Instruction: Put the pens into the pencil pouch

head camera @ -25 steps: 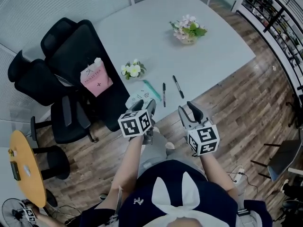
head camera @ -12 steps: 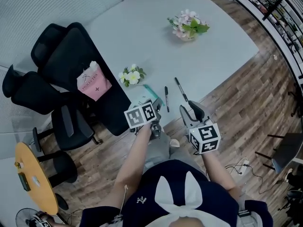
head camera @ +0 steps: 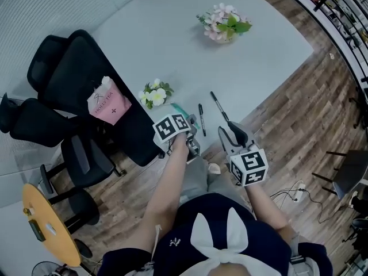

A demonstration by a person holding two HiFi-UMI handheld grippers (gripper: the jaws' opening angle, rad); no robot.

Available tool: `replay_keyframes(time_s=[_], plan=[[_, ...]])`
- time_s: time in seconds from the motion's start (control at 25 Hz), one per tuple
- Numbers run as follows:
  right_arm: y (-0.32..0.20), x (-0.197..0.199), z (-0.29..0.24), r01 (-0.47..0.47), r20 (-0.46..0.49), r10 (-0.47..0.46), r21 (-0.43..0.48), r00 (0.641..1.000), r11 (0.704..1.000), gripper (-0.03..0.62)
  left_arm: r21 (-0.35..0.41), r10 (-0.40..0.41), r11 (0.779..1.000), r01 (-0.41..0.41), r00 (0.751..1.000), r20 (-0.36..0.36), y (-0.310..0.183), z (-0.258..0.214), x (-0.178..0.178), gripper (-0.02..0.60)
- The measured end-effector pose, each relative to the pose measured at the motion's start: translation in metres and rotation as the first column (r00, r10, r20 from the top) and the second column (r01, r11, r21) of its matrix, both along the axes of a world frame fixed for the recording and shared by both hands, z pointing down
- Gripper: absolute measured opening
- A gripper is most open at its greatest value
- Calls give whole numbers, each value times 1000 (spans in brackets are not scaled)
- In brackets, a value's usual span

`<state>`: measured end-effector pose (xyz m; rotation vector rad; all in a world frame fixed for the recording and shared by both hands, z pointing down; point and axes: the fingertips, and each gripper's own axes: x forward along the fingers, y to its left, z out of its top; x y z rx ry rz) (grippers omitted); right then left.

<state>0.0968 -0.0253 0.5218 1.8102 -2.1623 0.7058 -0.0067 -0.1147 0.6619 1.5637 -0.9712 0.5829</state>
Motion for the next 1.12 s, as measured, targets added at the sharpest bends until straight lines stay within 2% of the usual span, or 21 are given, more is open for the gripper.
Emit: replay_keyframes(time_s=[0.16, 0.36, 0.4, 0.48, 0.68, 0.88, 1.12], plan=[[0, 2, 6, -16, -8, 15, -18, 1000, 1000, 127, -51, 3, 999, -1, 999, 44, 0, 18, -2, 179], [-2, 5, 10, -30, -14, 30, -32, 999, 999, 126, -97, 19, 995, -12, 997, 77, 1, 33, 0, 178], [-2, 5, 10, -32, -15, 31, -35, 999, 999, 126, -101, 19, 995, -10, 996, 89, 0, 34, -1, 171], [-3, 4, 12, -34, -16, 33, -40, 999, 999, 126, -104, 18, 995, -6, 993, 114, -1, 37, -5, 116], [-5, 2, 16, -36, -14, 36, -47, 999, 998, 124, -103, 60, 994, -45, 988, 140, 0, 38, -7, 86], [-10, -1, 16, -35, -15, 34, -47, 999, 998, 123, -109, 69, 992, -57, 992, 107, 1, 35, -8, 55], [-14, -4, 15, -26, -12, 25, -40, 1000, 999, 121, -122, 51, 991, -51, 999, 2, 4, 24, -9, 49]])
